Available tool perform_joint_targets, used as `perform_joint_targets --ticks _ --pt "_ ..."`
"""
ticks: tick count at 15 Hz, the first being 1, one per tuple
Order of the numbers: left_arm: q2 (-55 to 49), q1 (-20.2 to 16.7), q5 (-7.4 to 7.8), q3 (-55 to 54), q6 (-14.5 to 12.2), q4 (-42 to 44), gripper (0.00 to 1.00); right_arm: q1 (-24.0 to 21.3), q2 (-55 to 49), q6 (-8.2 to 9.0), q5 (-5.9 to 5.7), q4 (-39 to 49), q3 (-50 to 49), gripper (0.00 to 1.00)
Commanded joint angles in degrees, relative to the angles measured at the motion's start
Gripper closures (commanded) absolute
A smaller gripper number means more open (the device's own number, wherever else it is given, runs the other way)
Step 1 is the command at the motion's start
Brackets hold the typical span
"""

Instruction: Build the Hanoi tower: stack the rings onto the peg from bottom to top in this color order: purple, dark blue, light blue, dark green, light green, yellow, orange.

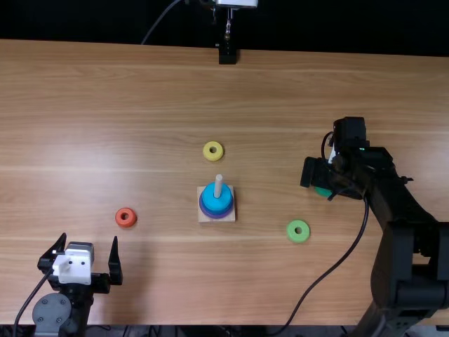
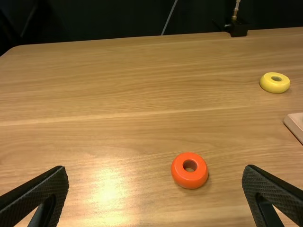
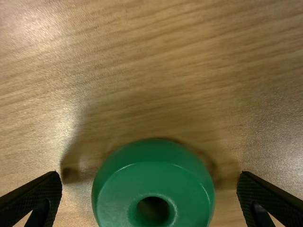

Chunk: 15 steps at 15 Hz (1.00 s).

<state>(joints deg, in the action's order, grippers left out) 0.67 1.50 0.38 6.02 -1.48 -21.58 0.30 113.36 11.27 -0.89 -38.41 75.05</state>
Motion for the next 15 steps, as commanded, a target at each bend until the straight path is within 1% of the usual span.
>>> perform_joint_targets --ticks 1,2,3,4,5,6,7,8,10,13,15 --pt "-0.67 0.08 0.14 -6.02 -0.63 -4.68 0.0 0.41 0.9 0.33 -0.49 -0.04 1.07 0.0" --pt "-0.67 0.17 0.14 -6.02 -0.63 -4.68 0.0 0.41 0.9 0.33 -0.49 -0.04 0.89 0.05" --pt "-0.67 0.17 0.14 -6.02 -0.63 -4.68 0.0 0.41 0.9 0.23 -0.59 0.07 0.89 0.3" --pt "-0.67 0.17 0.14 -6.02 -0.63 -4.68 0.0 0.41 0.81 0.12 -0.59 0.07 1.07 0.48" --pt "-0.67 0.17 0.14 -6.02 -0.63 -4.68 0.0 0.41 0.81 0.02 -0.59 0.07 1.07 0.6" --pt "-0.67 0.08 0.14 -6.02 -0.63 -4.68 0.0 0.5 0.81 0.02 -0.59 0.07 0.98 0.78" --pt "-0.67 0.17 0.14 -6.02 -0.63 -4.68 0.0 0.5 0.81 0.02 -0.59 0.17 0.98 0.92" --pt "-0.67 0.17 0.14 -6.02 -0.63 -4.68 0.0 0.58 0.81 0.02 -0.59 0.17 0.98 0.99" --pt "-0.67 0.17 0.14 -6.02 -0.63 -4.68 0.0 0.94 0.46 0.02 -0.49 0.07 1.33 0.99" --pt "-0.67 0.17 0.14 -6.02 -0.63 -4.68 0.0 2.69 -0.25 -0.61 -0.49 -1.52 4.14 1.0" --pt "-0.67 0.08 0.14 -6.02 -0.63 -4.68 0.0 4.89 -3.85 -2.94 -0.17 -8.16 7.4 1.0"
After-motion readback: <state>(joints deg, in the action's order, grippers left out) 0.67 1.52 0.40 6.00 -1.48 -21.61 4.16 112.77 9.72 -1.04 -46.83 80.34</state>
